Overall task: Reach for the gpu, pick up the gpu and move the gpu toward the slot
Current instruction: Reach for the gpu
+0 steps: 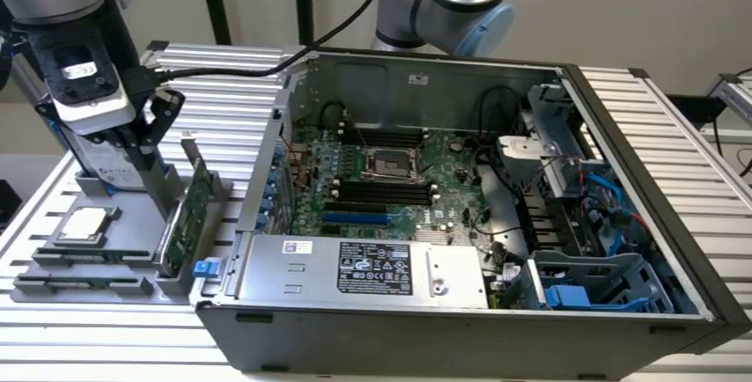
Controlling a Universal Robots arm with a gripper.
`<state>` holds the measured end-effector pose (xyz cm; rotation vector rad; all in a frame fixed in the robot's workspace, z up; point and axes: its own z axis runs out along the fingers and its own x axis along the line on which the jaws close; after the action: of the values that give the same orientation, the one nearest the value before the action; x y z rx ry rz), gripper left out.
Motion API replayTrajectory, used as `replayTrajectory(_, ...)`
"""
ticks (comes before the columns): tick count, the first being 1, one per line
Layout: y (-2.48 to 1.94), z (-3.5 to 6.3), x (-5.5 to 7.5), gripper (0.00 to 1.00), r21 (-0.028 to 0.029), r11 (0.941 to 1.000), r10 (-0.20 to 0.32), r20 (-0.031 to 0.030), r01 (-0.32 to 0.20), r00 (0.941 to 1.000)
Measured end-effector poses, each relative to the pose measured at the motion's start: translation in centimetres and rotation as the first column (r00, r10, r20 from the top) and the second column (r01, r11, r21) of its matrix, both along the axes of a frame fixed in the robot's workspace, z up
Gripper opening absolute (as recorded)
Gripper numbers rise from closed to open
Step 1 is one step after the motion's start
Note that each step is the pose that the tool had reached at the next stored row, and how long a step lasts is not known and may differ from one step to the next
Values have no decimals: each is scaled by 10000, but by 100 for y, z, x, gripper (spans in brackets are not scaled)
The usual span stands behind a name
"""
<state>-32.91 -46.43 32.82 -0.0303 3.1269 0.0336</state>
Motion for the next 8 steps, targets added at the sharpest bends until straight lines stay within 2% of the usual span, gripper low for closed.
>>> replayTrajectory(4, -54, -28, 40, 11, -11, 10000, 0, 10, 0, 10000)
replayTrajectory(8, -66, -33, 99, 11, -5, 10000, -10, -8, 10, 10000)
